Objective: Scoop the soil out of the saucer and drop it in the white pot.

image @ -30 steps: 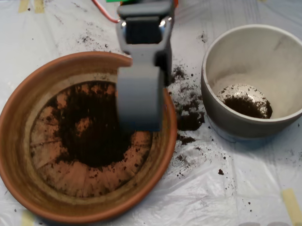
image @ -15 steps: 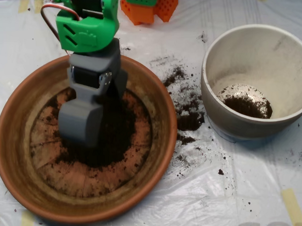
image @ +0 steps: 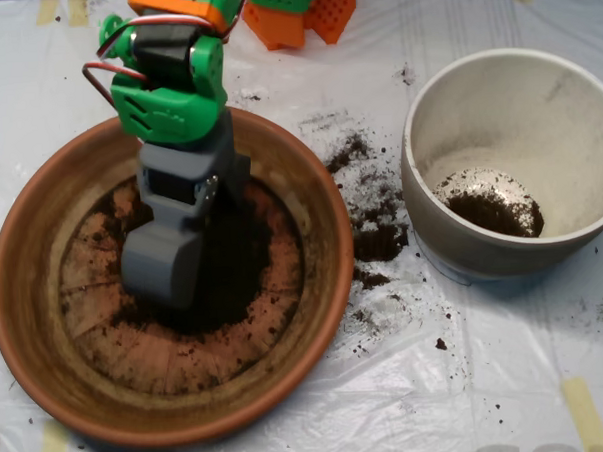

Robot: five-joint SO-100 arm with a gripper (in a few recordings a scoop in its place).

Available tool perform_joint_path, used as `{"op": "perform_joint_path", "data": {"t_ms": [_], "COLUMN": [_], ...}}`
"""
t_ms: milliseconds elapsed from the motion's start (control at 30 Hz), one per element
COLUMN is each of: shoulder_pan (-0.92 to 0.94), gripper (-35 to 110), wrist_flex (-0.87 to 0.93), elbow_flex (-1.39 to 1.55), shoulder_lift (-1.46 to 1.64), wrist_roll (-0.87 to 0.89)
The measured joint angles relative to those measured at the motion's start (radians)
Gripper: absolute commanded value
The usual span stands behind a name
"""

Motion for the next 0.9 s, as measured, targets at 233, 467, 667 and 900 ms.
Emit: {"op": "perform_joint_path", "data": {"t_ms": [233, 467, 667, 900], "shoulder_pan": [0.017, 0.055, 0.064, 0.044], "gripper": [47, 46, 43, 40], "wrist_flex": [0.005, 0.095, 0.106, 0.092], "elbow_flex": [0.031, -0.089, -0.178, -0.219], "shoulder_lift": [-0.026, -0.199, -0.256, -0.278], "wrist_roll": [-0.002, -0.002, -0.002, 0.008]}}
